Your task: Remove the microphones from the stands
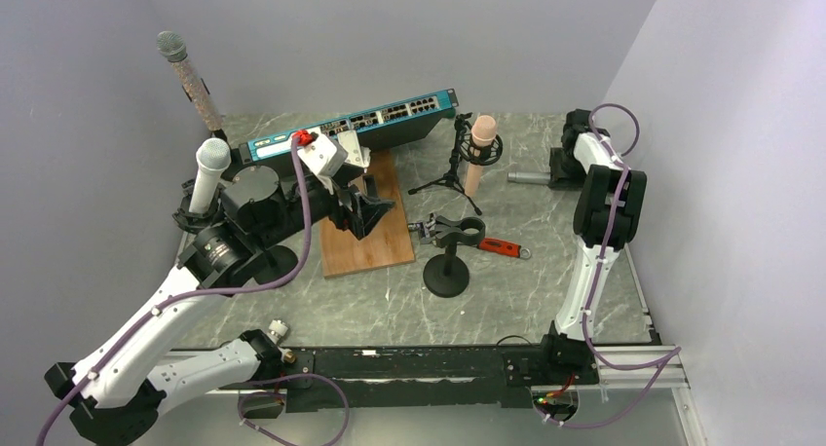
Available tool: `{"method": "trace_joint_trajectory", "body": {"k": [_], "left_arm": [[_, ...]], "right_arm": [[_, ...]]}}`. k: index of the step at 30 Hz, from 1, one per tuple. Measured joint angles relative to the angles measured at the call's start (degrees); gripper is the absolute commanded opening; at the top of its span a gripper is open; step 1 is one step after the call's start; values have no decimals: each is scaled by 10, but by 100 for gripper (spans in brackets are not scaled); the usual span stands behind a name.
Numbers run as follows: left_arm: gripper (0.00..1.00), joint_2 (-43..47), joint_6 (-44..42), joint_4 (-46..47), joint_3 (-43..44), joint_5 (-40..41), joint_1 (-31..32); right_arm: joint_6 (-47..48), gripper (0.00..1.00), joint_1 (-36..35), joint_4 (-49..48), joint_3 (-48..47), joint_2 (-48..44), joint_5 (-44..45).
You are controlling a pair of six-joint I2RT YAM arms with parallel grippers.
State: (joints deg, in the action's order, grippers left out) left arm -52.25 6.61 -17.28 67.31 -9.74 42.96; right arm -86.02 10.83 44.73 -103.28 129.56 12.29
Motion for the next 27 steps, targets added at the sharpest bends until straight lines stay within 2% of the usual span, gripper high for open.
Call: {"method": "trace_joint_trajectory", "body": {"k": [6,10,16,19,27], "left_arm": [[93,-4,7,2,0,-16,-2],[94,-9,7,3,0,-24,-2],[96,-33,5,-1,5,-46,-3],[95,-42,6,-1,5,-57,-3],[97,-54,5,0,5,-66,-3]], "right_arm": [[28,90,-2,-38,11,-8,3],[48,99,-5,-48,13,-12,8],[96,100,-9,-43,28,-27,15],[128,100,-12,-47,82,-65,26],[278,100,-33,-130,291,-309,34]]}}
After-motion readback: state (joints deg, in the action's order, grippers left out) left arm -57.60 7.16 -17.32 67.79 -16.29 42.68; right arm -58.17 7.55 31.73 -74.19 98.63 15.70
